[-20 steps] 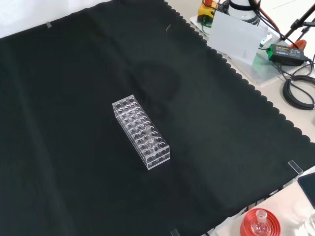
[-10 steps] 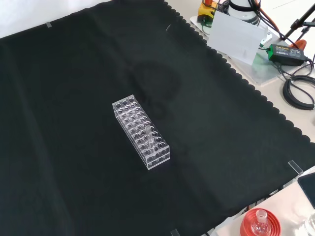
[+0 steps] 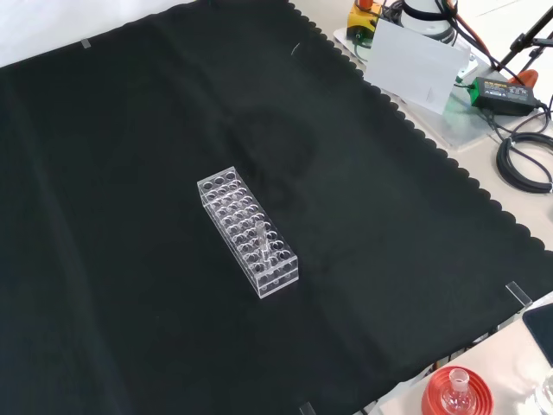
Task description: Pick up the test tube.
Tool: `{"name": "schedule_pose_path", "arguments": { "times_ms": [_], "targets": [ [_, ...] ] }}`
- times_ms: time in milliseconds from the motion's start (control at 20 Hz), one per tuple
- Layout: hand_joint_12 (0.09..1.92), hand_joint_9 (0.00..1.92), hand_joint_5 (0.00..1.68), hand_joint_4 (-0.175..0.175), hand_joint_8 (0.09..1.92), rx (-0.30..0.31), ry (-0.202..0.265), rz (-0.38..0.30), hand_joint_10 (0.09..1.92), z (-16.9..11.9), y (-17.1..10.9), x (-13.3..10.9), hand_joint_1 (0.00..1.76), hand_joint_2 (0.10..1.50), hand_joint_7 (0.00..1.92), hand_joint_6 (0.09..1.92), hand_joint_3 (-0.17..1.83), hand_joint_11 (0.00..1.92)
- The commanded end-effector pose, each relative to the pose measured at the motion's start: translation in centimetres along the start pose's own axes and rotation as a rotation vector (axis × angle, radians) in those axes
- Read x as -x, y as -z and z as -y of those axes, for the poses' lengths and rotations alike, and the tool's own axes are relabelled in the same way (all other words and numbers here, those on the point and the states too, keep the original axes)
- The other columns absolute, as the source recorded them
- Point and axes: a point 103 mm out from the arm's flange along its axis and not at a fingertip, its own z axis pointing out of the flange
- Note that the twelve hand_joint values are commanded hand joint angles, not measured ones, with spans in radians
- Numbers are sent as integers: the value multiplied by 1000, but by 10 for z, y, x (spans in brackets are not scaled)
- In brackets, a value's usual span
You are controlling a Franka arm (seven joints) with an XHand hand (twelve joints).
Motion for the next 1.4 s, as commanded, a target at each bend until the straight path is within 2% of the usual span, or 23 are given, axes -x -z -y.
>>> {"name": "schedule_pose_path", "arguments": {
  "times_ms": [50, 150, 300, 600, 950, 1400],
  "targets": [
    [1346, 84, 226, 41, 554, -63, 60, -49, 804, -32, -30, -19, 705, 977, 140, 87, -82, 0],
    [1353, 31, 241, 42, 706, -86, 72, -60, 926, -41, -41, -24, 719, 980, 76, 87, -87, 0],
    [1354, 15, 259, 42, 765, -119, 84, -75, 963, -55, -58, -33, 736, 983, 57, 87, -89, 0],
    [1355, 25, 274, 35, 787, -176, 99, -115, 972, -78, -90, -49, 748, 987, 77, 87, -90, 0],
    [1364, 48, 281, 29, 796, -216, 161, -129, 975, -99, -122, -83, 766, 992, 92, 87, -92, 0],
    [1382, 77, 287, 22, 797, -288, 215, -157, 975, -123, -173, -121, 786, 1000, 91, 87, -95, 0]
  ]
}}
